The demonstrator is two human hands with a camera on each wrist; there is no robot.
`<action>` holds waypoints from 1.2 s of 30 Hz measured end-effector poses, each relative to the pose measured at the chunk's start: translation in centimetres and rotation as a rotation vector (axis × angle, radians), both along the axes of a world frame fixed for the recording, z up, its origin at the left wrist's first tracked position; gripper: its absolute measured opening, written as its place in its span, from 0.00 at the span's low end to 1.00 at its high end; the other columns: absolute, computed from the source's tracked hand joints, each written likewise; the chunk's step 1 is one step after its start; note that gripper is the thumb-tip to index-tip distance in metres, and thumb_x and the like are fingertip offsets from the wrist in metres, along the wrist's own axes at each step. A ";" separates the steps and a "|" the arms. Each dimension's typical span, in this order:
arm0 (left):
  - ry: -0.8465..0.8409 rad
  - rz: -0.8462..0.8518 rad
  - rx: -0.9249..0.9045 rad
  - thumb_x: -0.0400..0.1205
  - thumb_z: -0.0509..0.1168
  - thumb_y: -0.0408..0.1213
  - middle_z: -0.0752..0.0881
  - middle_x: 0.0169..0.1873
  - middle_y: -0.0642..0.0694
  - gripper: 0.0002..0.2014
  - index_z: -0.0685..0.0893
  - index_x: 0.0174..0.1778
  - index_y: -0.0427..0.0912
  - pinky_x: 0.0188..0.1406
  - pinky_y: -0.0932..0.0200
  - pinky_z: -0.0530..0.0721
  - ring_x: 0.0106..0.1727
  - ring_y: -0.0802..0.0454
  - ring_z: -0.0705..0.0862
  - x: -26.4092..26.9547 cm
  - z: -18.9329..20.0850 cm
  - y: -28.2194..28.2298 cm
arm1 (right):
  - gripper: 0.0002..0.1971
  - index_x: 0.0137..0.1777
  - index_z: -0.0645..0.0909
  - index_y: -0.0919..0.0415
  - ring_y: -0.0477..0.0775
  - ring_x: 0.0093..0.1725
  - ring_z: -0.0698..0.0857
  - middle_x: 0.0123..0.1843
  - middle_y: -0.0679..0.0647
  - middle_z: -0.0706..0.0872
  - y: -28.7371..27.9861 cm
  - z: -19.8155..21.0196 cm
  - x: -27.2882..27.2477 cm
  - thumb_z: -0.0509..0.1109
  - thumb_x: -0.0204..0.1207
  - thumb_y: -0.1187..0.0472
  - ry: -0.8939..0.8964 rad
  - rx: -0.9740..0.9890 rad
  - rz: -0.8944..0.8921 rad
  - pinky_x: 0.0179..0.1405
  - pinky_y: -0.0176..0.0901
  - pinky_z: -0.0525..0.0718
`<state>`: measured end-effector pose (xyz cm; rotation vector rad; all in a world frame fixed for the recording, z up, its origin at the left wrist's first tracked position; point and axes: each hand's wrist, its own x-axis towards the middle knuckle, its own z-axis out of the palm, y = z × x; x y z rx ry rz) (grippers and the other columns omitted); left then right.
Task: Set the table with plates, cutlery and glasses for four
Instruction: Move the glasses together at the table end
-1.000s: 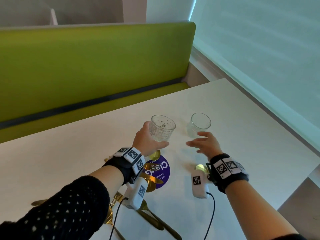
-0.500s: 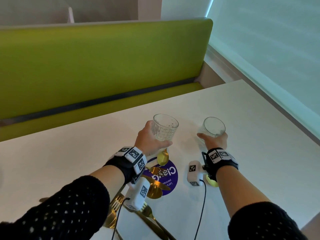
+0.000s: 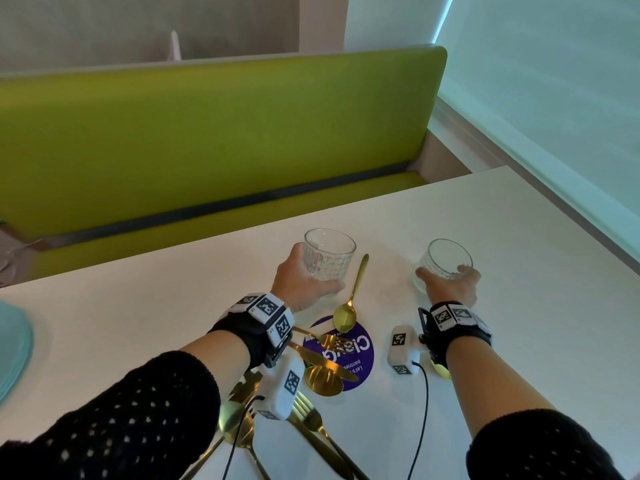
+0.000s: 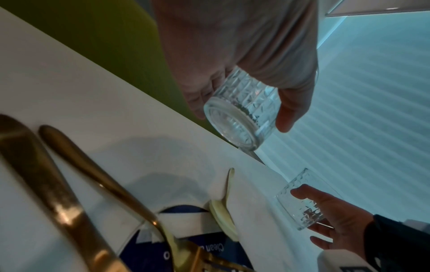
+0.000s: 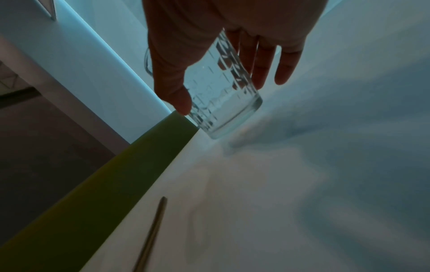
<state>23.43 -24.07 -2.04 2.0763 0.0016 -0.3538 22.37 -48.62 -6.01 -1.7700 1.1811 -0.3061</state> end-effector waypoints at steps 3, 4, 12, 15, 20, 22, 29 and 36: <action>-0.010 -0.003 -0.013 0.67 0.79 0.41 0.80 0.64 0.46 0.36 0.69 0.67 0.44 0.38 0.74 0.74 0.57 0.56 0.74 -0.9 0.5 0.7 | 0.37 0.68 0.68 0.55 0.62 0.61 0.82 0.64 0.58 0.82 1.0 1.5 -0.8 0.81 0.60 0.55 -0.048 -0.019 0.035 0.54 0.43 0.77; -0.015 -0.002 -0.016 0.67 0.79 0.41 0.80 0.64 0.46 0.36 0.69 0.67 0.43 0.41 0.71 0.75 0.57 0.56 0.74 -1.4 0.8 1.0 | 0.37 0.68 0.69 0.55 0.60 0.62 0.82 0.63 0.57 0.82 1.5 2.1 -1.2 0.81 0.60 0.55 -0.072 -0.030 0.058 0.54 0.42 0.76; -0.044 -0.001 -0.079 0.66 0.80 0.43 0.80 0.64 0.46 0.39 0.68 0.69 0.44 0.51 0.62 0.78 0.61 0.51 0.78 -7.7 2.1 7.5 | 0.37 0.68 0.70 0.57 0.55 0.62 0.82 0.61 0.53 0.82 10.3 6.3 -7.1 0.83 0.60 0.57 -0.156 -0.095 0.336 0.54 0.38 0.75; -0.043 0.004 -0.121 0.66 0.80 0.42 0.80 0.65 0.44 0.40 0.68 0.71 0.44 0.52 0.63 0.79 0.63 0.48 0.80 -10.8 2.2 11.9 | 0.37 0.67 0.71 0.56 0.53 0.59 0.81 0.59 0.52 0.82 15.5 7.2 -10.4 0.84 0.59 0.57 -0.160 -0.102 0.434 0.53 0.37 0.76; -0.063 0.089 -0.126 0.63 0.82 0.42 0.80 0.65 0.46 0.41 0.69 0.70 0.46 0.57 0.59 0.80 0.65 0.47 0.80 -17.2 1.8 21.2 | 0.36 0.65 0.73 0.55 0.50 0.55 0.80 0.55 0.48 0.81 25.7 7.3 -16.5 0.85 0.58 0.57 -0.160 -0.057 0.518 0.56 0.40 0.78; -0.055 0.133 -0.143 0.62 0.82 0.42 0.80 0.65 0.45 0.41 0.70 0.70 0.46 0.59 0.58 0.80 0.63 0.48 0.80 -19.8 1.3 25.0 | 0.36 0.65 0.73 0.56 0.51 0.56 0.80 0.55 0.48 0.81 29.9 6.8 -18.8 0.85 0.57 0.56 -0.135 -0.045 0.567 0.58 0.42 0.78; -0.094 0.297 -0.144 0.62 0.83 0.38 0.81 0.61 0.49 0.42 0.71 0.70 0.43 0.56 0.64 0.74 0.63 0.50 0.80 -27.9 -0.6 35.8 | 0.38 0.67 0.72 0.56 0.53 0.55 0.83 0.58 0.51 0.82 42.5 4.6 -24.9 0.85 0.57 0.56 -0.044 -0.010 0.774 0.56 0.50 0.84; -0.114 0.498 -0.062 0.56 0.83 0.43 0.78 0.65 0.44 0.46 0.71 0.71 0.41 0.65 0.56 0.77 0.67 0.46 0.79 -33.4 -3.0 43.8 | 0.38 0.67 0.73 0.58 0.49 0.54 0.80 0.61 0.53 0.83 50.0 3.3 -27.9 0.85 0.57 0.57 0.040 -0.035 0.944 0.55 0.36 0.76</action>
